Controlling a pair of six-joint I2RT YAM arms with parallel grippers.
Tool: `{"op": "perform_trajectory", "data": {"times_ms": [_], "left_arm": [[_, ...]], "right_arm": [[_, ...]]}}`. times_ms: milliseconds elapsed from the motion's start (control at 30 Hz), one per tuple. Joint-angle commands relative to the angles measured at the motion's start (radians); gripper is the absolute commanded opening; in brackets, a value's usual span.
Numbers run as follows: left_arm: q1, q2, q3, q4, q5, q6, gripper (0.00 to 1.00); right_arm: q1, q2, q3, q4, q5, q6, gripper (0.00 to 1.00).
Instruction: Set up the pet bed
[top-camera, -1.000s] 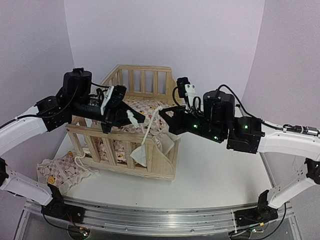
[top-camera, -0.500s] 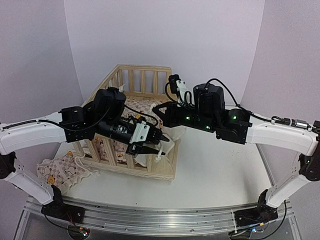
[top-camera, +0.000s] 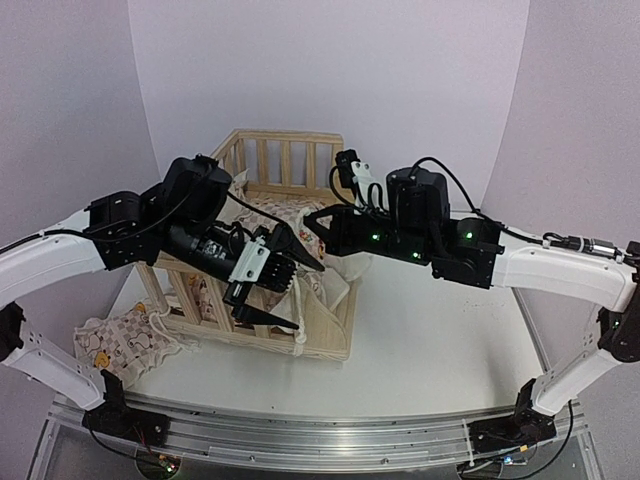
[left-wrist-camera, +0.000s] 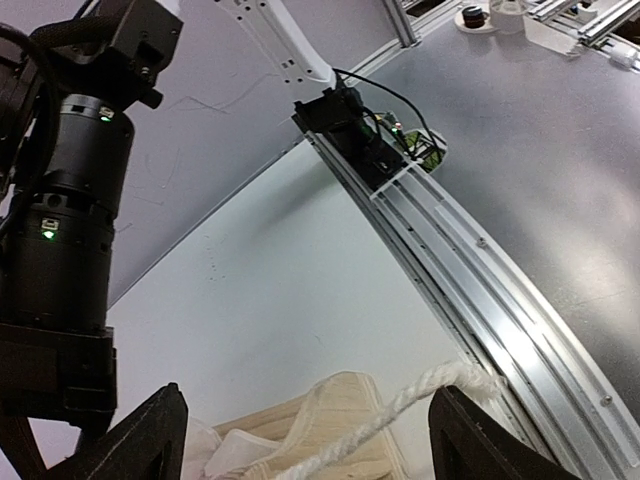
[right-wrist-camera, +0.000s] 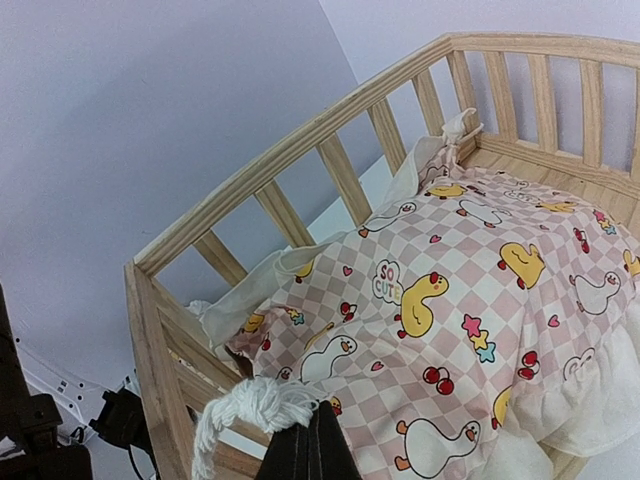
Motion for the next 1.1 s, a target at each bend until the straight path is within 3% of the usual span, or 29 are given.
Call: {"op": "perform_trajectory", "data": {"times_ms": [0,267,367,533,700,767,1067], "left_arm": [[0.0,-0.017,0.06,-0.122,0.033,0.027,0.89],[0.0,-0.016,0.074,-0.054,-0.029,-0.037,0.95],[0.005,-0.029,0.091,0.006,-0.056,-0.128,0.94],[0.091,-0.074,0.114,0.188,-0.089,-0.425,0.8],[0.141,-0.072,0.102,0.16,-0.215,-0.708,0.61],[0.142,-0.076,0.067,0.139,-0.235,-0.799,0.6],[0.142,-0.055,0.05,0.166,-0.287,-0.894,0.54]], "right_arm": [[-0.007,-0.038,-0.006,0.016,-0.011,-0.012,0.0],[-0.009,-0.024,0.007,0.015,-0.046,-0.009,0.0],[-0.008,-0.023,0.015,0.014,-0.066,-0.009,0.0],[-0.007,-0.04,0.019,0.012,-0.088,-0.019,0.0],[-0.008,-0.055,0.029,0.01,-0.122,-0.025,0.0],[-0.007,-0.054,0.037,0.009,-0.14,-0.026,0.0],[-0.003,-0.013,0.098,0.009,-0.24,-0.041,0.0]]}}
